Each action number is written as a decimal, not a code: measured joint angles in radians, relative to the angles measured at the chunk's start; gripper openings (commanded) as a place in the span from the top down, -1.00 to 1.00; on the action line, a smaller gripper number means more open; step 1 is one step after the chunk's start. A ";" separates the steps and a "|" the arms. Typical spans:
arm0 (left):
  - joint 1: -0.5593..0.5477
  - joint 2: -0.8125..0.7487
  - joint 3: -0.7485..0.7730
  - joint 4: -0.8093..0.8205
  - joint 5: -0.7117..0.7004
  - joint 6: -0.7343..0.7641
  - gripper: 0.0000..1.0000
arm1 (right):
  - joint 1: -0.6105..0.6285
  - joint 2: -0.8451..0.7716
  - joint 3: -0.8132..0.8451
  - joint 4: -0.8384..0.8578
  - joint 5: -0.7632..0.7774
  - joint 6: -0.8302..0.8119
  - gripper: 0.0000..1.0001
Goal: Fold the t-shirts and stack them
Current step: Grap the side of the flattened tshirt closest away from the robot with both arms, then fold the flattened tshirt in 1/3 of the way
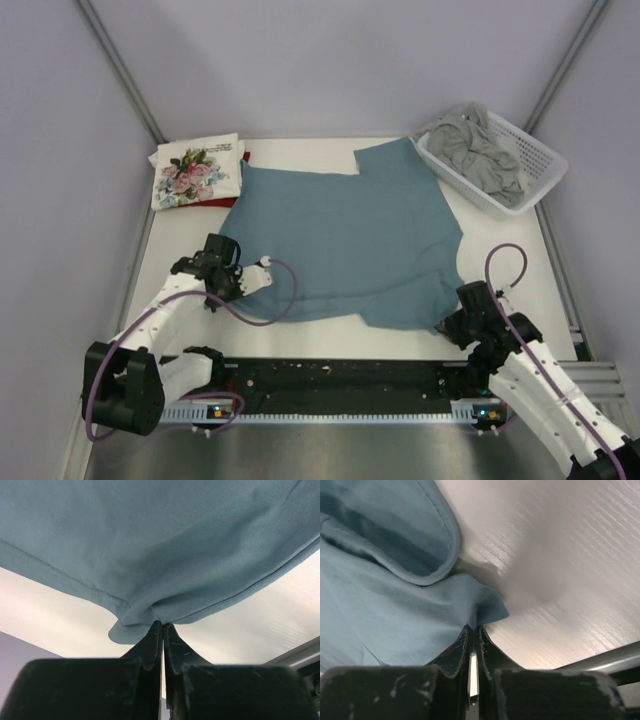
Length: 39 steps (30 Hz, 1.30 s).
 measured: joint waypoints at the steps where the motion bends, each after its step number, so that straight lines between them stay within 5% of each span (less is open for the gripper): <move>1: 0.000 0.000 0.002 -0.002 0.000 -0.003 1.00 | 0.000 -0.016 0.000 -0.001 0.005 0.000 1.00; 10: 0.000 0.001 0.055 -0.054 -0.002 -0.027 1.00 | 0.000 -0.027 0.150 -0.047 0.087 -0.109 1.00; 19: 0.000 0.103 0.249 0.005 -0.035 -0.079 1.00 | 0.000 0.245 0.510 0.072 0.246 -0.428 1.00; 28: 0.014 0.336 0.383 0.077 -0.114 -0.122 1.00 | -0.100 0.511 0.543 0.333 0.214 -0.710 1.00; 39: 0.026 0.486 0.447 0.146 -0.196 -0.134 1.00 | -0.122 0.663 0.618 0.453 0.150 -0.904 1.00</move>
